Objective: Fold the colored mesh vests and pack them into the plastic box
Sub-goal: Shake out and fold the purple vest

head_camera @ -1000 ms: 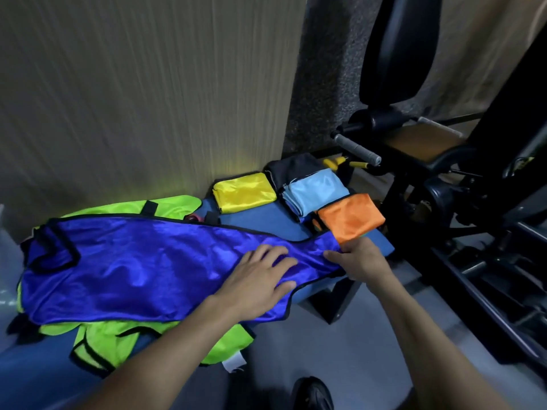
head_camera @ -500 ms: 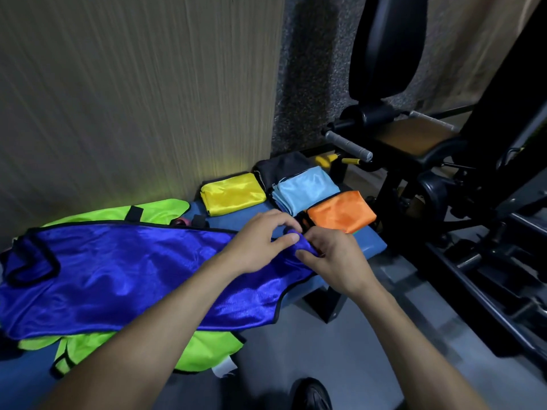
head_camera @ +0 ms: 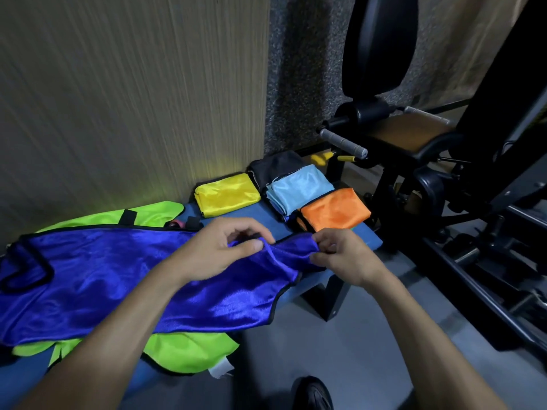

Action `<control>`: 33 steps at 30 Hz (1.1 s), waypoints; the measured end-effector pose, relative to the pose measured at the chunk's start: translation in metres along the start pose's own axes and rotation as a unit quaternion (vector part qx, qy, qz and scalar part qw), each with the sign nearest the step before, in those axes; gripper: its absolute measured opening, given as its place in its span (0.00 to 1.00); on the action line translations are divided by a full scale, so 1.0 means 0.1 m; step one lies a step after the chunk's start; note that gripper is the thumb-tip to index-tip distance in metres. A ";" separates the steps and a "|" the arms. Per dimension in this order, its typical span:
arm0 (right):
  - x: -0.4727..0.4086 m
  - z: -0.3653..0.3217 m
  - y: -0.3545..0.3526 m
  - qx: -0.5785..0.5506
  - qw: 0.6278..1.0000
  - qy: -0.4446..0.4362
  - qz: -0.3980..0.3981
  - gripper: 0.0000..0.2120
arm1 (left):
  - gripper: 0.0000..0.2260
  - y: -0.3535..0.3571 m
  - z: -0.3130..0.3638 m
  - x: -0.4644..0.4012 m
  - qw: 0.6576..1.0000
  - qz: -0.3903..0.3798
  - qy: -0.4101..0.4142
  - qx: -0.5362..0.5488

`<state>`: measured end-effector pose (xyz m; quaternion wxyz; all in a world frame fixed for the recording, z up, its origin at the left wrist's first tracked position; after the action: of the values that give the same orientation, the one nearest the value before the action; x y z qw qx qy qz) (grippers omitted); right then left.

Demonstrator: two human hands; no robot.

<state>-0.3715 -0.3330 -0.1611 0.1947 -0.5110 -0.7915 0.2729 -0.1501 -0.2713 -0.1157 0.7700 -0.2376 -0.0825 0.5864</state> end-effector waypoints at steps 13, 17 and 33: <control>0.04 -0.21 0.03 -0.147 0.989 -0.026 0.003 0.24 | 0.11 0.33 -0.06 -0.65 0.989 -0.063 -0.085 -0.106; 0.01 -0.14 -0.01 -0.155 0.987 0.017 0.030 0.21 | 0.11 0.16 0.02 -0.75 0.997 0.016 -0.040 -0.059; -0.18 -0.44 -0.07 -0.155 0.982 -0.057 0.095 0.07 | 0.05 0.03 0.29 -0.98 0.984 0.020 0.051 -0.168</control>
<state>-0.3430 -0.3412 -0.1231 0.0409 -0.5913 -0.7820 0.1930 -0.1938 -0.3553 -0.0772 0.7104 -0.3951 -0.1355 0.5664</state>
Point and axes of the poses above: each hand's wrist, its own x-axis away from the middle knuckle, its own y-axis out of the palm, z = x × y, the point moved 7 cm from there along -x, towards the middle knuckle, and after that the axes turned 3 degrees about -y, right-handed, at the moved point
